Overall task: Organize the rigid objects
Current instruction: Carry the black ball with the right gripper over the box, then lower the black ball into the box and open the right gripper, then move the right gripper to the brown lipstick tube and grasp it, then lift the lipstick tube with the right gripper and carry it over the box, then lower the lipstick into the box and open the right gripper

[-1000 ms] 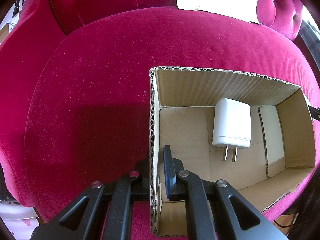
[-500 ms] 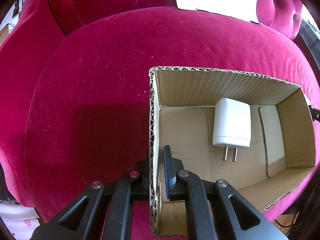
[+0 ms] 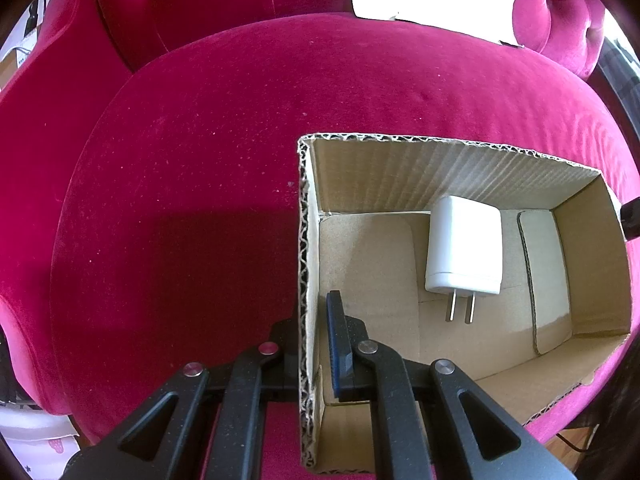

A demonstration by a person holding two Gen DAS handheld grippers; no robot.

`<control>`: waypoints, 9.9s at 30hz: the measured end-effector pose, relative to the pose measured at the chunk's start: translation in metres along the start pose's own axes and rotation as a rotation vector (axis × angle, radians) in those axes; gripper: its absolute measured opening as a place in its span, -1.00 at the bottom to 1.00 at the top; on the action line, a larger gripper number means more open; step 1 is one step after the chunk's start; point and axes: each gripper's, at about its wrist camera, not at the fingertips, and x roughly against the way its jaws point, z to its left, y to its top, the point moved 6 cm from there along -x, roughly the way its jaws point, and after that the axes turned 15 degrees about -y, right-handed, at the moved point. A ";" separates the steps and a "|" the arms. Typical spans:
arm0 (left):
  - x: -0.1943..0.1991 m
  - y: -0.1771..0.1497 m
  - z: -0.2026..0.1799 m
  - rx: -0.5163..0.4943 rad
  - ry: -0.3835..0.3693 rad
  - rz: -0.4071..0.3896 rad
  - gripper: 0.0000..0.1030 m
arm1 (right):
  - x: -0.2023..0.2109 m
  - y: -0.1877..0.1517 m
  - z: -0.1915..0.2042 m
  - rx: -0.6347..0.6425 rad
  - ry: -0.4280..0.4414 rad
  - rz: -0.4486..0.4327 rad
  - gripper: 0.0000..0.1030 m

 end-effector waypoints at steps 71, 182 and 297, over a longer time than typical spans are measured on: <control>-0.004 -0.005 0.004 0.013 -0.005 -0.011 -0.83 | 0.042 -0.036 0.218 0.371 0.173 -0.003 -0.22; 0.003 -0.005 -0.004 -0.017 0.007 -0.014 -0.83 | -0.012 -0.084 0.040 0.132 0.073 0.029 -0.67; 0.003 -0.003 -0.004 -0.017 0.007 -0.012 -0.83 | 0.067 -0.025 0.160 0.315 0.144 -0.139 0.99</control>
